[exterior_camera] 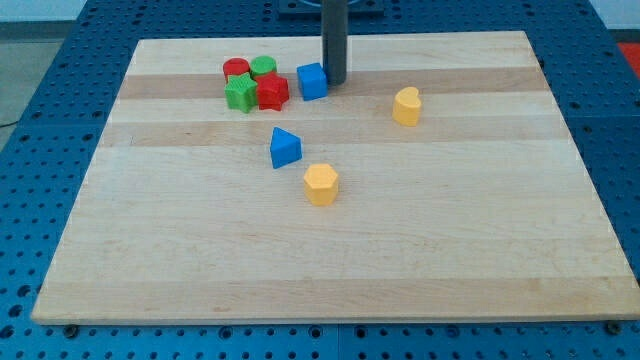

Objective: Move the yellow heart bottom left to the green circle

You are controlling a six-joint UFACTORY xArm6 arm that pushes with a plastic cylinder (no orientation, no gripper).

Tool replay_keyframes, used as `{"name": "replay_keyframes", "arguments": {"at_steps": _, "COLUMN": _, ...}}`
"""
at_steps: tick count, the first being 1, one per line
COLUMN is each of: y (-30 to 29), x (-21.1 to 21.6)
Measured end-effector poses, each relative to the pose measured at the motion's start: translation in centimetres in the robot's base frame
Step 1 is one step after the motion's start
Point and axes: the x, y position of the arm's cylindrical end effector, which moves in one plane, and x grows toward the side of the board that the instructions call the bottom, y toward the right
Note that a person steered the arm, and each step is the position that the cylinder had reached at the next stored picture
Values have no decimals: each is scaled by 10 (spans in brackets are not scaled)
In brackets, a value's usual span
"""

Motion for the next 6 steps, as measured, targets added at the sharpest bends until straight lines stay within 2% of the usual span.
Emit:
{"name": "replay_keyframes", "arguments": {"at_steps": 1, "y": -10, "x": -2}}
{"name": "replay_keyframes", "arguments": {"at_steps": 2, "y": 15, "x": -3}}
{"name": "replay_keyframes", "arguments": {"at_steps": 3, "y": 90, "x": -2}}
{"name": "replay_keyframes", "arguments": {"at_steps": 4, "y": 142, "x": 20}}
{"name": "replay_keyframes", "arguments": {"at_steps": 5, "y": 142, "x": 52}}
{"name": "replay_keyframes", "arguments": {"at_steps": 6, "y": 142, "x": 61}}
